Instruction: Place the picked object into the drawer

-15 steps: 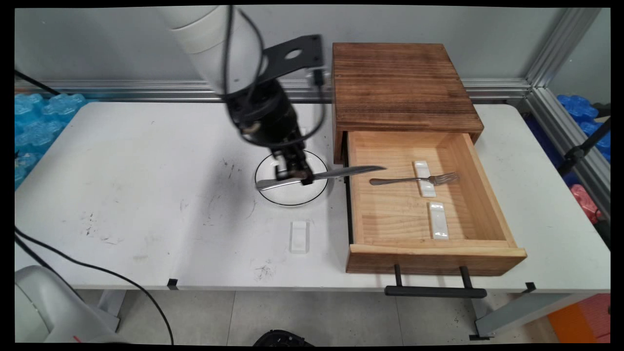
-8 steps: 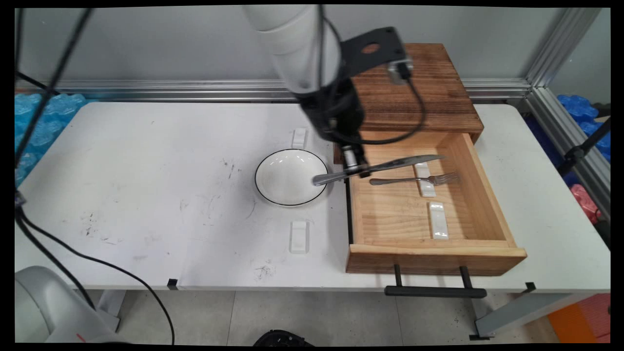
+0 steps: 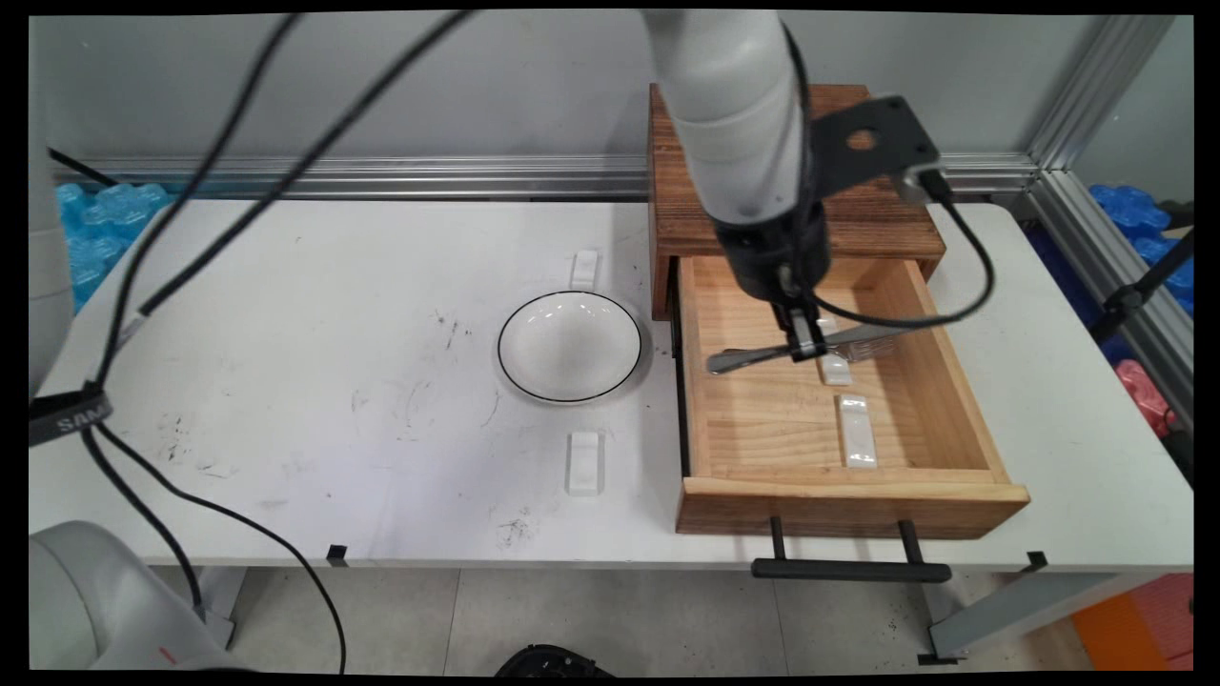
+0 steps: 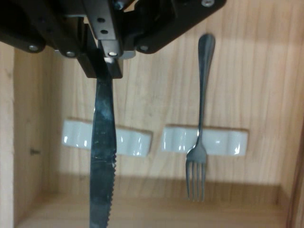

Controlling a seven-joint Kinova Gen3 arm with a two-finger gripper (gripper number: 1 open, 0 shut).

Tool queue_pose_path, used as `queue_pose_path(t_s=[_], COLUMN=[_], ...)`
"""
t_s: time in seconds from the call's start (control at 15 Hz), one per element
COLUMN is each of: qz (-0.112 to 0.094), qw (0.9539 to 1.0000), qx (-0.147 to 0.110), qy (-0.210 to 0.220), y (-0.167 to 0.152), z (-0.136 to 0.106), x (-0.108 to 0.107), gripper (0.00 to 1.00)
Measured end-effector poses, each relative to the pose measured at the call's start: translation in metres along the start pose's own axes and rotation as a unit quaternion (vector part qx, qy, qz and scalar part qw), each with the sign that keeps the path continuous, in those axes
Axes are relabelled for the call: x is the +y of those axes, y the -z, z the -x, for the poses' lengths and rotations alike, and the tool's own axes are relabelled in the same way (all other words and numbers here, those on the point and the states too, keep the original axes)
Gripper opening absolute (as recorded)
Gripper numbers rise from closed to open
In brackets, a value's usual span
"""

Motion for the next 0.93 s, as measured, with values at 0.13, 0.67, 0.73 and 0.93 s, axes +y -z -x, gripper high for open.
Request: queue_pose_path(t_s=[0.13,0.67,0.73,0.93], qz=[-0.002,-0.001,-0.002,-0.002], qw=[1.0,0.9994,0.9992,0.9988], qx=[-0.006,-0.035,-0.039,-0.049], qy=[0.001,0.001,0.001,0.0], y=[-0.019,-0.079,-0.086,-0.102], z=[-0.009,-0.013,-0.012,-0.009], x=[0.001,0.003,0.003,0.002], gripper=[0.0,0.0,0.0,0.0])
